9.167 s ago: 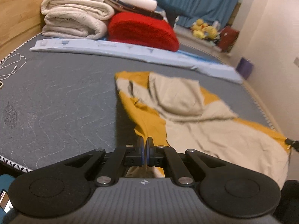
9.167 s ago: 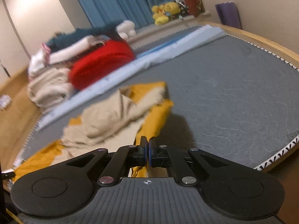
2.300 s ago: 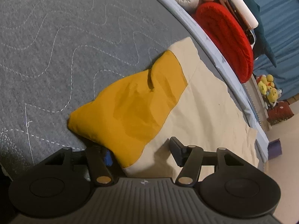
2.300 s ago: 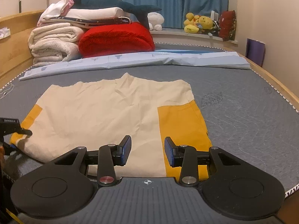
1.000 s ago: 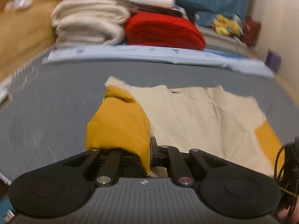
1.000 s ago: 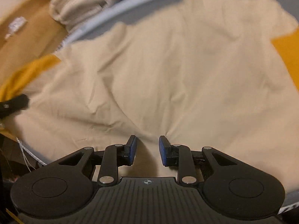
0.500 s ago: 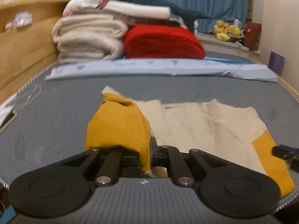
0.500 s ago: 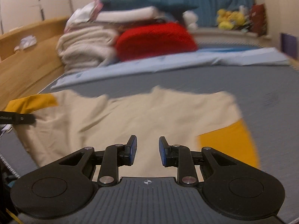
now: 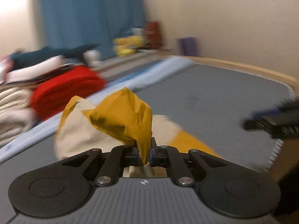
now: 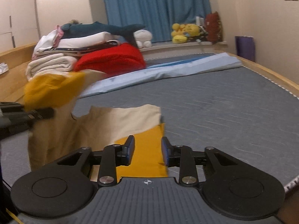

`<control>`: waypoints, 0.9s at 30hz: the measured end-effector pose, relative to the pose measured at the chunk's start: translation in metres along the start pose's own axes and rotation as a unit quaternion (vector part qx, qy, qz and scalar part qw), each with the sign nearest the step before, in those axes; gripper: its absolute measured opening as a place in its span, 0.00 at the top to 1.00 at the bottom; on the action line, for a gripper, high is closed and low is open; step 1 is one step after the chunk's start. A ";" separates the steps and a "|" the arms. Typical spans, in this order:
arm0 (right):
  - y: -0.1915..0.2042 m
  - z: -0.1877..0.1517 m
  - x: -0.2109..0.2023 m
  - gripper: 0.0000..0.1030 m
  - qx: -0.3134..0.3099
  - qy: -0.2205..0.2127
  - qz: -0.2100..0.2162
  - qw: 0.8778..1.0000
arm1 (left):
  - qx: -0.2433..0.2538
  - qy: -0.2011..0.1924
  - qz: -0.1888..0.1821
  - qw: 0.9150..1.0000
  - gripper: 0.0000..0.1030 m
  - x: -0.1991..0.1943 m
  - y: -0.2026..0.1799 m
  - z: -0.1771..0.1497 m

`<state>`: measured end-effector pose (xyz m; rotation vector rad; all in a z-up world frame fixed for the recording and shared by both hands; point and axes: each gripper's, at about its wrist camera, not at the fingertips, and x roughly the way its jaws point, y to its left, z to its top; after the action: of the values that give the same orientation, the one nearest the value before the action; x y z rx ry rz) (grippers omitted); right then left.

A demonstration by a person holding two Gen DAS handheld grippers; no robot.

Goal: Fold large clothes
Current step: 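Fold the yellow side over the jacket body with the left tool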

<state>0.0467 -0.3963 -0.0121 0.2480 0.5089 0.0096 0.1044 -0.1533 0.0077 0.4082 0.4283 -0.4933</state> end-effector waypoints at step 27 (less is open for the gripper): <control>0.037 -0.007 0.065 0.98 0.119 0.085 0.042 0.988 | -0.207 0.143 0.001 0.968 0.44 0.001 0.130 -0.063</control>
<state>0.1026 -0.3546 -0.0404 0.5059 0.6700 0.0528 0.1559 -0.0197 -0.0108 0.0734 0.7927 -0.3310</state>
